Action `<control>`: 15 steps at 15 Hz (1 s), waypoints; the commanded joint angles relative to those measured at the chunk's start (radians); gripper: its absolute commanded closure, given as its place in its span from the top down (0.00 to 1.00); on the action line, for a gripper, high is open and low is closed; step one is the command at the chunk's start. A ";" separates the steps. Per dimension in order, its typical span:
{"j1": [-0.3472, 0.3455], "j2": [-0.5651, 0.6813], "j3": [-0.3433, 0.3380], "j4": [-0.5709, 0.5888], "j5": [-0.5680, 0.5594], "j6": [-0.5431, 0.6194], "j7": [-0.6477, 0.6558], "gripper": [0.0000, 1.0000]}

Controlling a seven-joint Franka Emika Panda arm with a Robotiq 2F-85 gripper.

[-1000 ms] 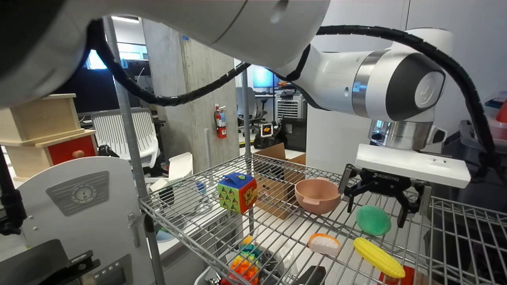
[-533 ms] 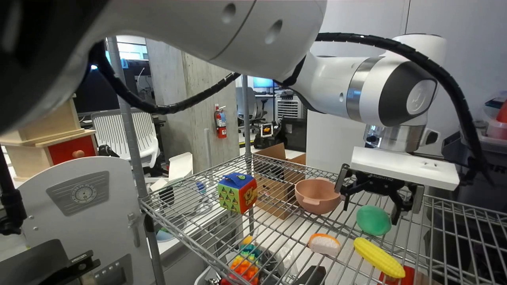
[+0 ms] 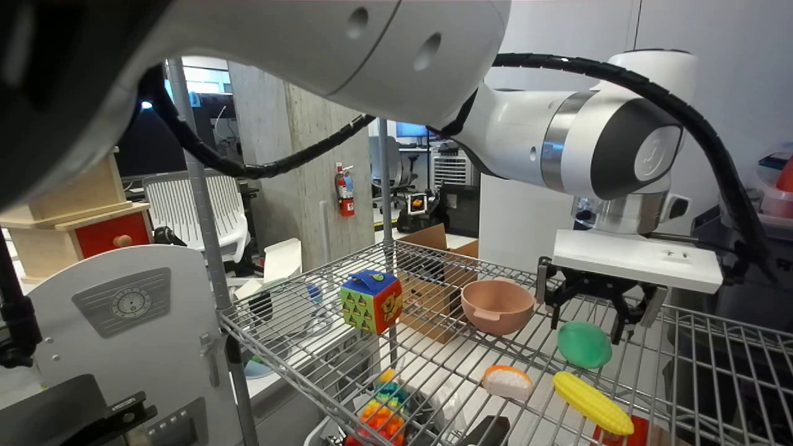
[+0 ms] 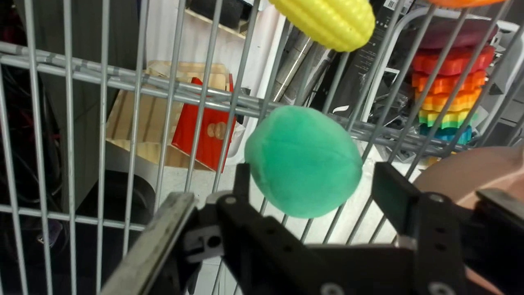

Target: Put the green plush toy in the pink pot

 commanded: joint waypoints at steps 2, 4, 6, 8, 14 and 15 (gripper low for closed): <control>-0.004 0.006 0.014 0.008 -0.022 0.033 -0.011 0.39; -0.004 0.007 0.012 0.009 -0.028 0.045 -0.008 0.24; -0.005 0.006 0.013 0.008 -0.030 0.051 -0.008 0.10; -0.006 -0.003 0.011 0.003 -0.031 0.035 -0.002 0.01; -0.023 -0.033 0.017 0.002 -0.028 0.032 -0.028 0.03; -0.024 -0.034 0.017 0.005 -0.028 0.035 -0.032 0.03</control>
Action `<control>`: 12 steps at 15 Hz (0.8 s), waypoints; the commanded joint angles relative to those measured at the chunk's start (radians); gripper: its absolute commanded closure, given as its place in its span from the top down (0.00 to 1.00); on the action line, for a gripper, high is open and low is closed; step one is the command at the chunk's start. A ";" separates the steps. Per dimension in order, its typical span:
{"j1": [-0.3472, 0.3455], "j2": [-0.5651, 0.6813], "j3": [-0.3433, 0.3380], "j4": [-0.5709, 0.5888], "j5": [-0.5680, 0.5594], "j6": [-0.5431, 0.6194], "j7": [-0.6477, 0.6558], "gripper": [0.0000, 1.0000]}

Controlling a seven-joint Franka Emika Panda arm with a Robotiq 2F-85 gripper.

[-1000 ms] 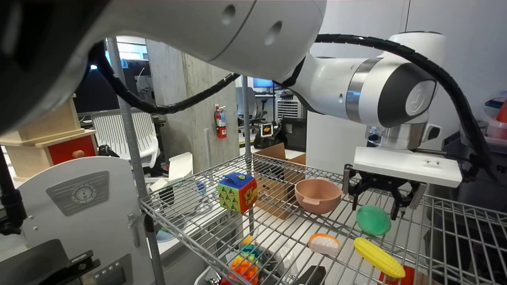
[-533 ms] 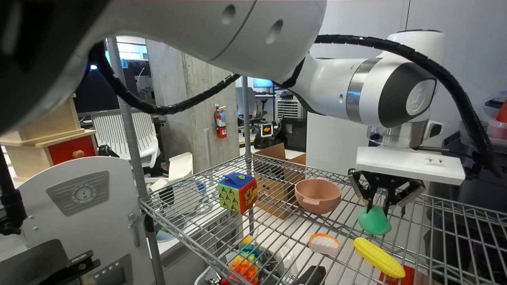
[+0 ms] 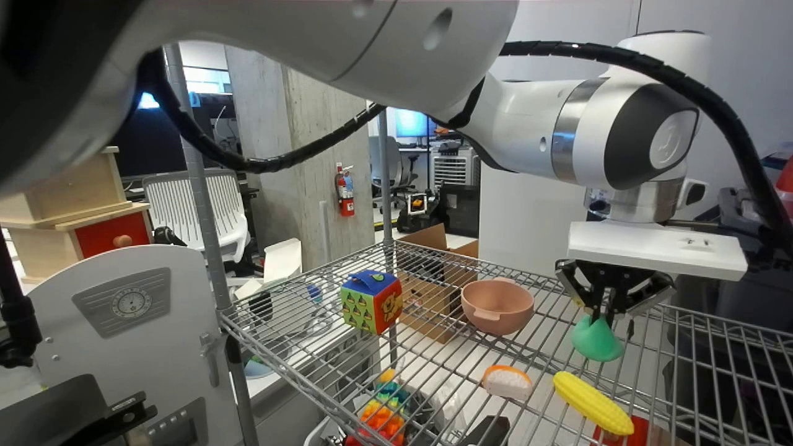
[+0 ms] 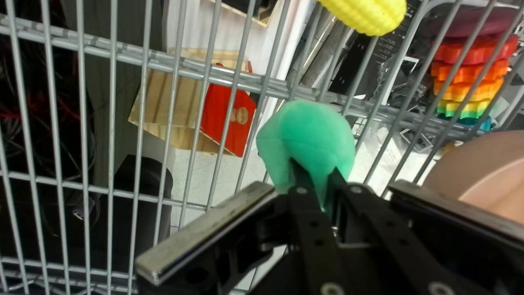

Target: Put the green plush toy in the pink pot

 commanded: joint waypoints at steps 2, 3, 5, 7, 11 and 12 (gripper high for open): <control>-0.016 -0.028 0.023 0.005 -0.007 -0.002 -0.044 0.03; -0.016 -0.032 0.032 0.005 -0.001 -0.011 -0.060 0.03; -0.012 -0.035 0.047 0.003 0.007 -0.015 -0.092 0.03; -0.008 -0.041 0.067 0.002 0.014 -0.026 -0.131 0.03; 0.018 -0.078 0.105 0.003 0.025 -0.082 -0.186 0.03; 0.026 -0.090 0.110 0.004 0.027 -0.095 -0.189 0.03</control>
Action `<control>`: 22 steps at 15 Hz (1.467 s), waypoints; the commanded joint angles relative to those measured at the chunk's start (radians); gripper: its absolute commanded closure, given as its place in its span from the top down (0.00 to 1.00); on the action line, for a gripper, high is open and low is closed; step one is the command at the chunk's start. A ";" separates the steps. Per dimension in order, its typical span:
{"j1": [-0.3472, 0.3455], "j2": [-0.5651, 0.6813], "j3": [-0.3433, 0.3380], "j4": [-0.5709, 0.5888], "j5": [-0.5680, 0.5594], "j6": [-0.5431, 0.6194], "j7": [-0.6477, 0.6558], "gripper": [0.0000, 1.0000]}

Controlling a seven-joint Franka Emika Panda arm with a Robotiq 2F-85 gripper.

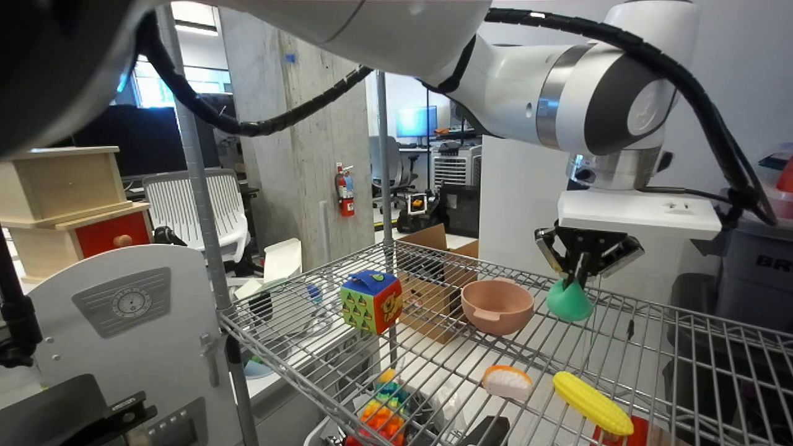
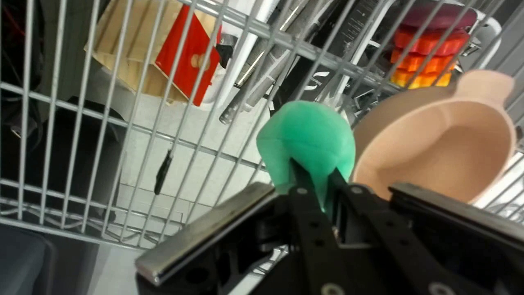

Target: Put the green plush toy in the pink pot

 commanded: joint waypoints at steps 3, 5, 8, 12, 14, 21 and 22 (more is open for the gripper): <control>0.043 -0.090 0.029 -0.001 0.013 -0.108 -0.040 0.03; 0.061 -0.107 0.026 -0.006 0.010 -0.130 -0.039 0.03; 0.076 -0.112 0.018 -0.014 0.003 -0.158 -0.045 0.03; 0.095 -0.071 0.004 0.031 -0.012 -0.229 -0.029 0.03; 0.100 -0.077 0.002 0.012 -0.016 -0.265 -0.028 0.03; 0.119 -0.045 0.002 0.030 -0.015 -0.274 -0.028 0.66; 0.119 -0.049 0.002 0.022 -0.015 -0.270 -0.028 0.72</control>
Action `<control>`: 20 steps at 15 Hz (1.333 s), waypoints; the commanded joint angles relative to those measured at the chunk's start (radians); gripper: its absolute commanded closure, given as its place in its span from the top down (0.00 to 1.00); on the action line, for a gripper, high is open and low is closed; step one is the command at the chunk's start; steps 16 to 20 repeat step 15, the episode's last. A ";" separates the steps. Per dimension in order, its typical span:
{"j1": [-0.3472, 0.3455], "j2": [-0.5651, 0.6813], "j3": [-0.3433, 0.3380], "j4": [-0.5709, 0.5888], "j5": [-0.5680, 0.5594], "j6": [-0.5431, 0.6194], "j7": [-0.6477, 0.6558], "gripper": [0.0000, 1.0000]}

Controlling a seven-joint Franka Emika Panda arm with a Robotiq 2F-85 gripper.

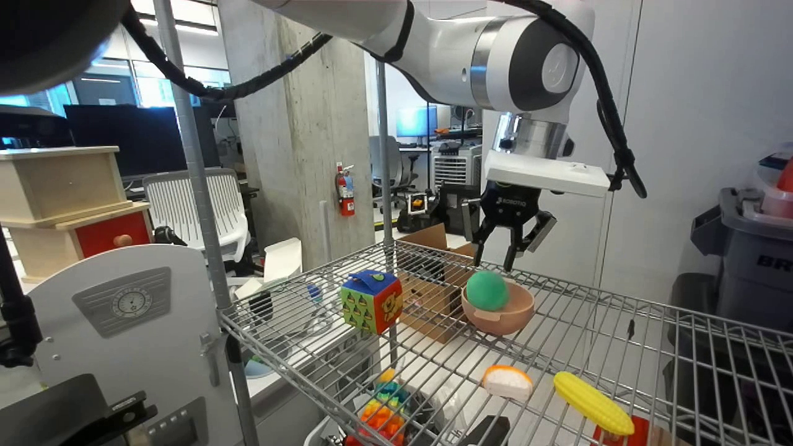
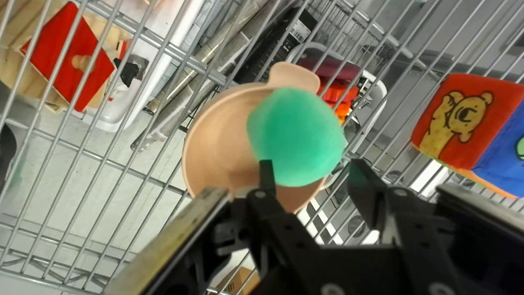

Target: Put the green plush toy in the pink pot

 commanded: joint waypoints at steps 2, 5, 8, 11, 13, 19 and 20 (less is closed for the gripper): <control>0.004 0.008 -0.004 0.017 -0.003 0.007 -0.013 0.87; -0.011 -0.011 -0.002 0.009 0.003 -0.012 -0.012 1.00; -0.035 -0.049 -0.030 -0.010 -0.017 -0.075 0.009 1.00; -0.028 -0.014 -0.017 0.007 -0.002 -0.027 0.005 1.00; -0.022 0.000 -0.017 0.024 -0.002 -0.034 0.006 1.00; -0.016 0.005 -0.017 0.029 -0.002 -0.037 0.006 1.00; -0.016 0.005 -0.017 0.029 -0.002 -0.037 0.006 1.00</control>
